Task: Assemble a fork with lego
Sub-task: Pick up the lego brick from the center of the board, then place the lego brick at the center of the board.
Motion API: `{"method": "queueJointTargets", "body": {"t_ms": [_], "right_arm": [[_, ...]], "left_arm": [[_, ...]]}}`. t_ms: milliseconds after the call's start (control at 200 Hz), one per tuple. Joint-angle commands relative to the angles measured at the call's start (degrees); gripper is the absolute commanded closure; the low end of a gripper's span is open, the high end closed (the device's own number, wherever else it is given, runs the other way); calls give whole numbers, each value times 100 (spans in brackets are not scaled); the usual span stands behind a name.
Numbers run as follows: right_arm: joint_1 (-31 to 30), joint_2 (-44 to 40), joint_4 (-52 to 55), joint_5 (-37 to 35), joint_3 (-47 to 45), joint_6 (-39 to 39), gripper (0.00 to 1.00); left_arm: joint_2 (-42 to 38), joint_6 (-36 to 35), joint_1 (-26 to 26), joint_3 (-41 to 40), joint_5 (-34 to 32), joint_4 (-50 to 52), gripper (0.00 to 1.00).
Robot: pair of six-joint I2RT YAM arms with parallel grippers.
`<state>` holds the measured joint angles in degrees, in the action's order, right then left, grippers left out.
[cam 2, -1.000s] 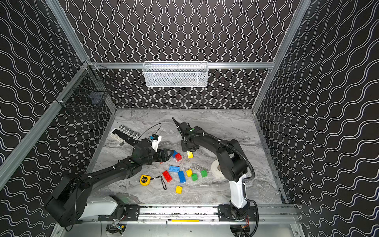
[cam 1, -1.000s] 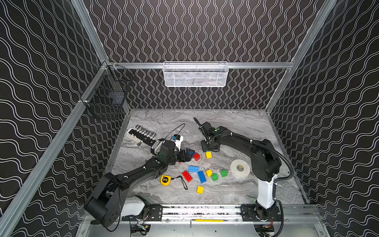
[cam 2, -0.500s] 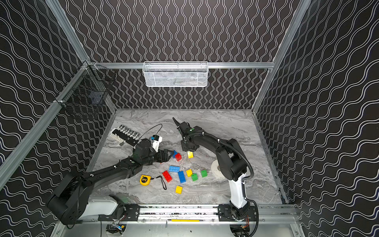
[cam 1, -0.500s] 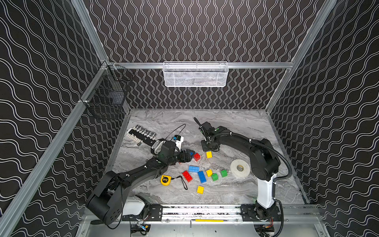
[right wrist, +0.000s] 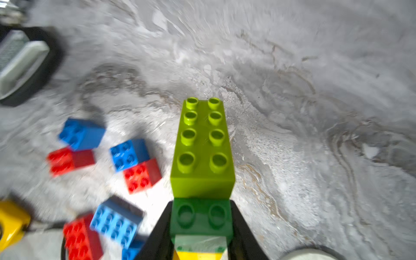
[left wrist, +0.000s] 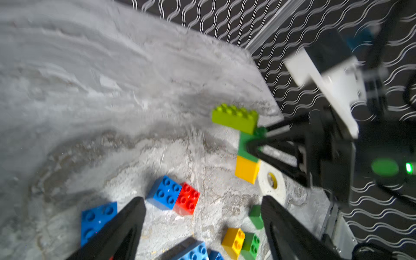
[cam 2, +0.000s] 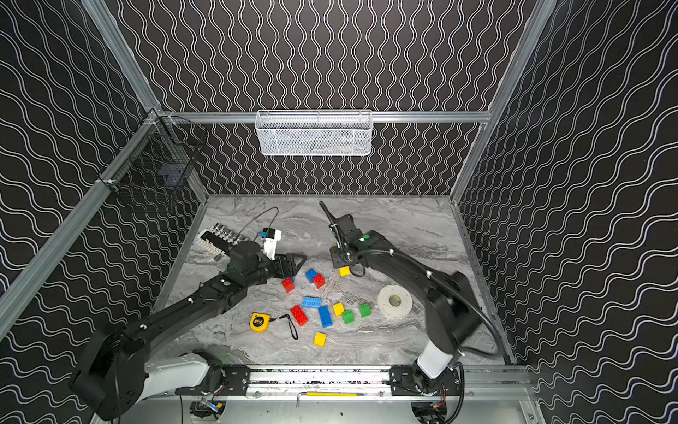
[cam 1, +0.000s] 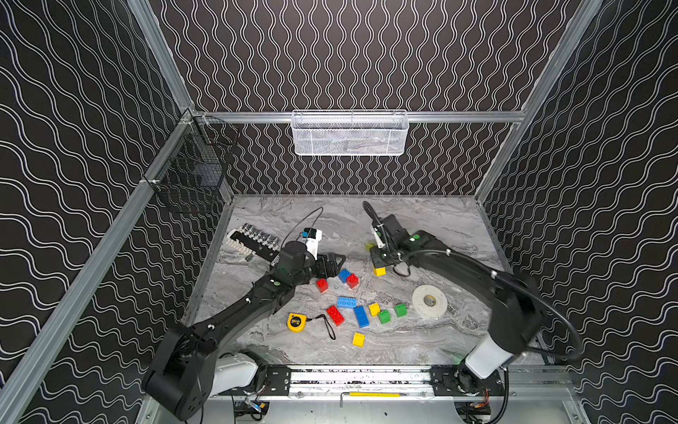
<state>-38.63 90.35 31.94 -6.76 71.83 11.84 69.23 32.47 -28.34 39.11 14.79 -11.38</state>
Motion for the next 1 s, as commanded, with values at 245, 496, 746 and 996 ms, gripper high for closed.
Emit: {"method": "queueJointTargets", "body": {"t_ms": [245,496,746,996], "right_arm": [[-13,-2884,-4446,604,-2875,-2058,98],[-22,-3258,-4875,999,-3200,-2915,100],[-107,-3300,-5140,1068,-3285,-3188,100],[-145,-2939,-5377,359,-3338,-2868,100]], "left_arm": [[-409,-62,23,1108,538,554,1],[-283,-205,-486,1822,815,962,1],[-124,-49,-1026,1768,561,765,1],[-470,-212,-1167,1751,-96,1115,1]]}}
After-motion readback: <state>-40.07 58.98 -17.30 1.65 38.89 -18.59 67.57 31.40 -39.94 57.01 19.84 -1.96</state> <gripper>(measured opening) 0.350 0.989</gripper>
